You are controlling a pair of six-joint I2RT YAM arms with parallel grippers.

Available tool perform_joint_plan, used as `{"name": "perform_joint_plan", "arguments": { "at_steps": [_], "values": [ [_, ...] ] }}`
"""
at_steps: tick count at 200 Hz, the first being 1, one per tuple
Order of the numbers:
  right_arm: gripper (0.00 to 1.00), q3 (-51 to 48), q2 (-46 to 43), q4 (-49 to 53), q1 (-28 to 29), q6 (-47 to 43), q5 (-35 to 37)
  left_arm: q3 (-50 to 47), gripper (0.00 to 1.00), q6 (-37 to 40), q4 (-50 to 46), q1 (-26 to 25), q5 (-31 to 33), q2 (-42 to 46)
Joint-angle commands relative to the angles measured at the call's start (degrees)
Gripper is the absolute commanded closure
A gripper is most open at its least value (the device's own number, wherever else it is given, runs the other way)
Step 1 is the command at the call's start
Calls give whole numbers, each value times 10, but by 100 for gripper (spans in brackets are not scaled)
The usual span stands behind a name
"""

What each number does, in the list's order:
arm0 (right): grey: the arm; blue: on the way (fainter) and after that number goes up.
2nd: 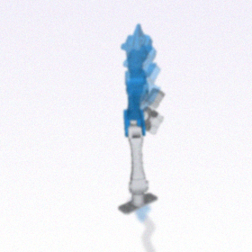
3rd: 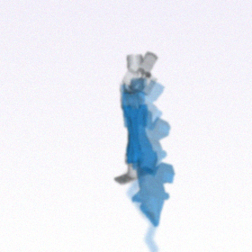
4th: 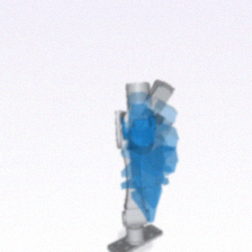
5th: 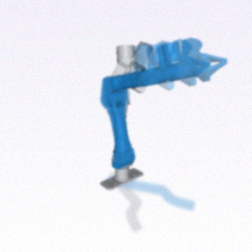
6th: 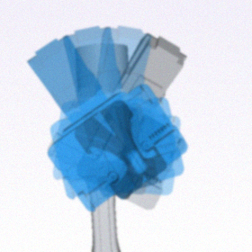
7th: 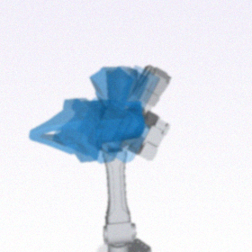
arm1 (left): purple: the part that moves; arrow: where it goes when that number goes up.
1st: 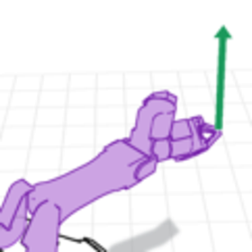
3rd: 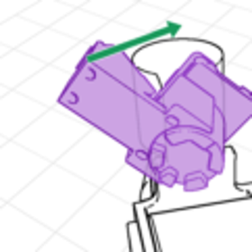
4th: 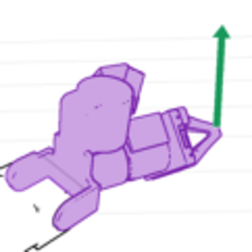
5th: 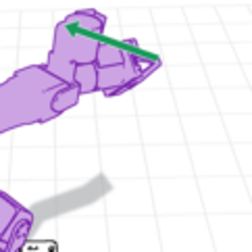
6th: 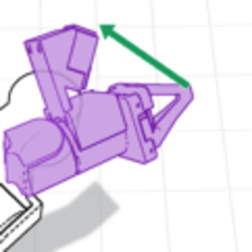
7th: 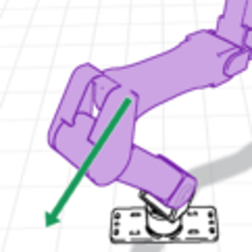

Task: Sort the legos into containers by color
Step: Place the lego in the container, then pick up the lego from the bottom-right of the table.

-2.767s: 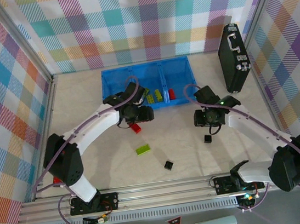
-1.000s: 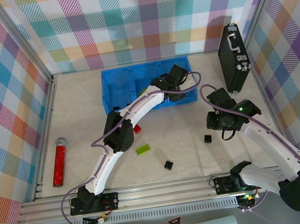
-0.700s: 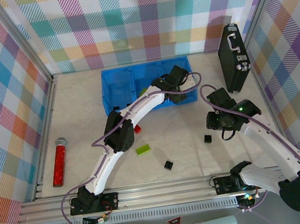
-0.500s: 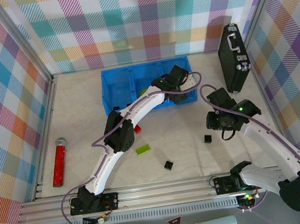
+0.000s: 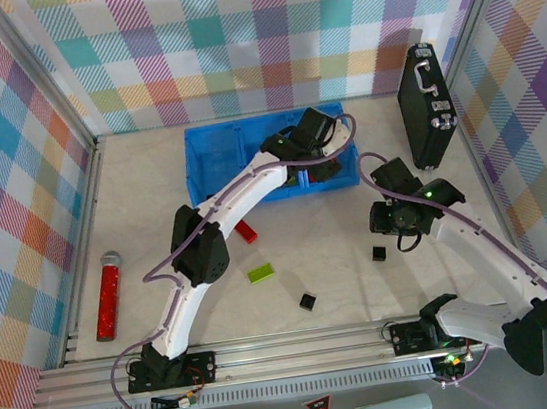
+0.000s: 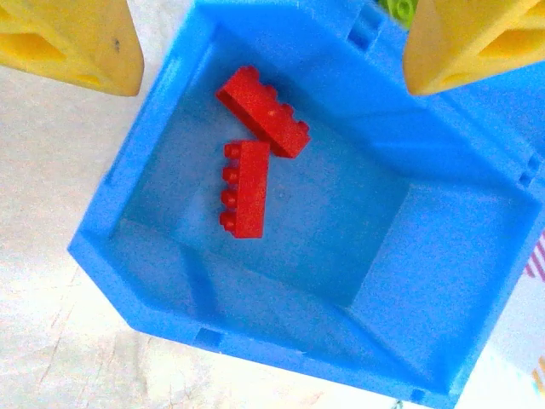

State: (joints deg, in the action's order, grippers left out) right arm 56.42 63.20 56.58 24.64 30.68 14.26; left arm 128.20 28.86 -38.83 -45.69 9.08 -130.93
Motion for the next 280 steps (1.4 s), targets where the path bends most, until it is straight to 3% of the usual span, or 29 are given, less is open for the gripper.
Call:
{"name": "perform_joint_plan", "arguments": {
  "at_steps": [1, 57, 145, 217, 280],
  "values": [
    [53, -14, 11, -17, -5, 4, -13, -37, 21, -53, -10, -7, 4, 52],
    [52, -61, 31, -49, -4, 30, -28, -170, 21, -138, 3, 6, -4, 162],
    [49, -141, 74, -115, -5, 70, -37, -361, 22, -237, -1, 107, -83, 344],
    [51, -153, 130, -161, -5, 78, -54, -434, 22, -247, -43, 208, -113, 451],
    [56, -159, 159, -173, -5, 77, -54, -478, 22, -227, -59, 261, -112, 504]
  ]
}}
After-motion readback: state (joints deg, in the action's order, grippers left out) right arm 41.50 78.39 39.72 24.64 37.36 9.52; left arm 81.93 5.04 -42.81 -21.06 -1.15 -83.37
